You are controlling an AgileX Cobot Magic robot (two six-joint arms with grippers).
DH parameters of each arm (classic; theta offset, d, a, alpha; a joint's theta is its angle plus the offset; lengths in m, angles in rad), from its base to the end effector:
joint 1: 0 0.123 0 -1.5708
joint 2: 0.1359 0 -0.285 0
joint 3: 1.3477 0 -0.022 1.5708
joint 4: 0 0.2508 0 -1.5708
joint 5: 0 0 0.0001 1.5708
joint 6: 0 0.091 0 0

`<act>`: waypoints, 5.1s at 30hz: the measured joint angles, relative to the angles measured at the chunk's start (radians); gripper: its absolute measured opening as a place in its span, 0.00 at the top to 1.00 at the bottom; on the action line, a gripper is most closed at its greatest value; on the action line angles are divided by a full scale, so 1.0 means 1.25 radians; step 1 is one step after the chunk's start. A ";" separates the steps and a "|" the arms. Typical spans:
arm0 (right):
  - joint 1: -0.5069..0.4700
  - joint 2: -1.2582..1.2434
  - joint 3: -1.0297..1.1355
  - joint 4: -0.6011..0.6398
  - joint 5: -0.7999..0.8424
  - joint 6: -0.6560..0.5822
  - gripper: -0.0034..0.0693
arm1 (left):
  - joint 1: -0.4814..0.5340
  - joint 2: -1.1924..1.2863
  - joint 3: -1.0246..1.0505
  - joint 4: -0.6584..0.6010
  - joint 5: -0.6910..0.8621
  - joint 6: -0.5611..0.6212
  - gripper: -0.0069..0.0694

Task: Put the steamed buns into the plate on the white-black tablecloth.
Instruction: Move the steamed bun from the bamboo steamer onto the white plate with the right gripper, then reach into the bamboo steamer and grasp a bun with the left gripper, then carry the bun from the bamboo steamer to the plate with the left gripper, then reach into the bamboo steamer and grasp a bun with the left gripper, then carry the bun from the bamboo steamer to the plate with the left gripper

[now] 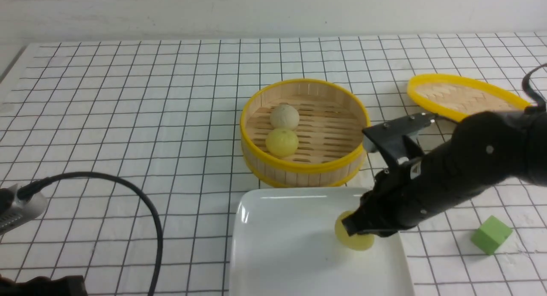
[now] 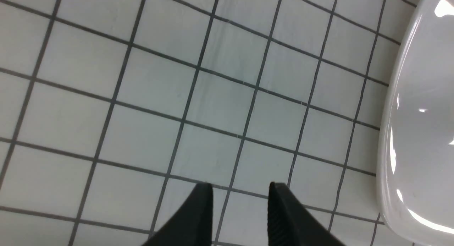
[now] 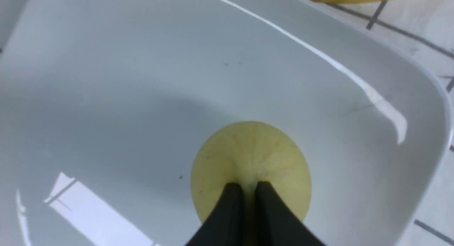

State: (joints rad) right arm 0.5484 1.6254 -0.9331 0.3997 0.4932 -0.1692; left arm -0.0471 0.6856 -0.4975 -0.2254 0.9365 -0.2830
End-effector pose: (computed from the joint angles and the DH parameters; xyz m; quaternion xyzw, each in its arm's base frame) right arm 0.2609 0.1791 0.2000 -0.1960 0.9442 0.1732 0.2004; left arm 0.1031 -0.0213 0.2517 -0.1529 0.9471 -0.1466 0.2411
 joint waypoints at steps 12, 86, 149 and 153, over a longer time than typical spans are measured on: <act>-0.044 -0.230 -0.083 -0.073 0.249 0.021 0.63 | 0.000 0.000 0.000 0.013 0.002 0.006 0.59; -0.219 -0.681 0.304 -0.204 0.321 0.102 0.91 | -0.509 0.869 -0.563 0.105 -0.180 -0.070 0.75; -0.219 -0.681 0.304 -0.153 0.306 0.102 0.82 | -0.342 0.710 -1.075 0.144 0.241 0.068 0.87; -0.219 -0.681 0.304 -0.153 0.306 0.102 0.82 | -0.358 0.585 -0.824 0.111 0.215 0.028 0.85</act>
State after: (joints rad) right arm 0.2742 0.7741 -0.5527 0.2083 0.8754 -0.0421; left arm -0.4942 1.4170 -1.5281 -0.0869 1.2049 -0.2482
